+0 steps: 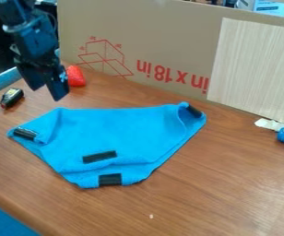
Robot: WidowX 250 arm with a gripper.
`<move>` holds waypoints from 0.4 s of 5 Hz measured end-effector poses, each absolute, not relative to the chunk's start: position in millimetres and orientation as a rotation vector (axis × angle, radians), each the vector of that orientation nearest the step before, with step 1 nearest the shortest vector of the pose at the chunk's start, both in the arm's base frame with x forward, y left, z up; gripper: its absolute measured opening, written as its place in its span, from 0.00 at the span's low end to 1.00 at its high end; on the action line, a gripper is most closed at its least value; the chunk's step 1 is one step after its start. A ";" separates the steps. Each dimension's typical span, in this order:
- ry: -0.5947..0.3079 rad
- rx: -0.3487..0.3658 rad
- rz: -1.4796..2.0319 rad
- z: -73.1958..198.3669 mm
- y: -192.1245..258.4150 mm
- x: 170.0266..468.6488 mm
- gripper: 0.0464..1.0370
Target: Move the cloth from top left to the bottom right of the table
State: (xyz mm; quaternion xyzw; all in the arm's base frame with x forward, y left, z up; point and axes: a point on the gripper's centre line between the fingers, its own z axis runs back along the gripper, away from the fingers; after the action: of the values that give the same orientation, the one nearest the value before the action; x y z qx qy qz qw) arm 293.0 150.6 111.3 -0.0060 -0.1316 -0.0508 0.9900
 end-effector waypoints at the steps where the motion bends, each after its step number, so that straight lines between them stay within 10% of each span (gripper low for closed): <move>1: -0.301 -0.017 -0.091 95.5 149.6 299.1 0.96; 2: -0.343 -0.024 -0.093 80.7 145.5 309.8 0.96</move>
State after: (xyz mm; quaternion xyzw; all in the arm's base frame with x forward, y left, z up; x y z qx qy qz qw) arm 309.8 145.5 80.7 -0.0121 -0.1706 -0.0463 0.9842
